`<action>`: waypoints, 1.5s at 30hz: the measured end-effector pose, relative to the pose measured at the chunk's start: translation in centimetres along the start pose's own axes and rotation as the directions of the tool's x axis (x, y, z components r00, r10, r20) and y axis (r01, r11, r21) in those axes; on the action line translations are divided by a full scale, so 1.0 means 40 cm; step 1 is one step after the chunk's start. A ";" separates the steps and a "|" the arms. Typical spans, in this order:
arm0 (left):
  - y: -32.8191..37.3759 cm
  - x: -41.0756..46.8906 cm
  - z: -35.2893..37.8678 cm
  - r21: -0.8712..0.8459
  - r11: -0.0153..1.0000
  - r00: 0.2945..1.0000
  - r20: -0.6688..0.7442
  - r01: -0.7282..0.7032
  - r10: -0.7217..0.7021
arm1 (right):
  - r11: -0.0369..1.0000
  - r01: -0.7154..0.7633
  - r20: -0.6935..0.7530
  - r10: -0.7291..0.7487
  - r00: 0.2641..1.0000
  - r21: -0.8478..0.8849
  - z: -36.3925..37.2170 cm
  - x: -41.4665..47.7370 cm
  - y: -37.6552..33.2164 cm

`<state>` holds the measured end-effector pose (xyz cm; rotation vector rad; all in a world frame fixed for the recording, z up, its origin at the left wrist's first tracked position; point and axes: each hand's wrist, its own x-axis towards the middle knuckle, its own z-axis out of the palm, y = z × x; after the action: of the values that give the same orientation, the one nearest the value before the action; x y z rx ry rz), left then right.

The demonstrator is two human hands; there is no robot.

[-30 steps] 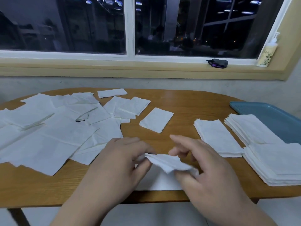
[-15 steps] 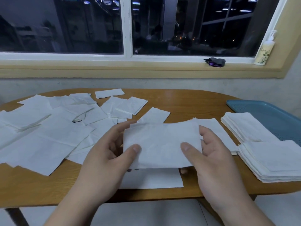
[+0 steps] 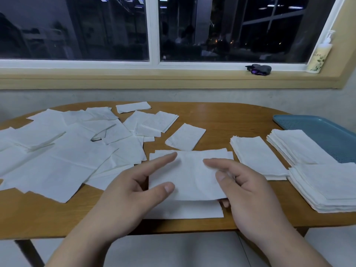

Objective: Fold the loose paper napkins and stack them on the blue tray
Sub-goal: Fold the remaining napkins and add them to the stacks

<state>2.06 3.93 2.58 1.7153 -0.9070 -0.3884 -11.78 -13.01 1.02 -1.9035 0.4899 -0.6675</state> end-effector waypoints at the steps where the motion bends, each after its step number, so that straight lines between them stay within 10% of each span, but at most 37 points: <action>1: -0.002 0.001 0.000 0.001 1.000 1.000 0.006 0.001 -0.001 | 1.000 0.001 -0.006 -0.001 1.000 0.019 0.001 -0.001 0.000; 12: -0.015 -0.007 -0.010 -0.155 0.983 0.995 -0.012 -0.096 0.095 | 0.999 0.038 0.046 -0.037 0.998 -0.010 -0.019 -0.002 -0.004; 36: -0.016 0.001 -0.022 0.054 0.996 0.997 0.003 0.070 -0.071 | 0.999 -0.043 0.021 0.042 0.999 0.008 -0.006 0.008 0.011; 45: -0.030 0.000 -0.042 0.199 0.975 0.995 -0.001 0.099 -0.101 | 0.971 0.056 0.035 -0.049 0.998 -0.232 0.010 0.023 0.039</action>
<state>3.61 5.17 2.07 1.9501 -0.8922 -0.3824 -10.86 -13.92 -0.32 -2.1501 0.5193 -0.6385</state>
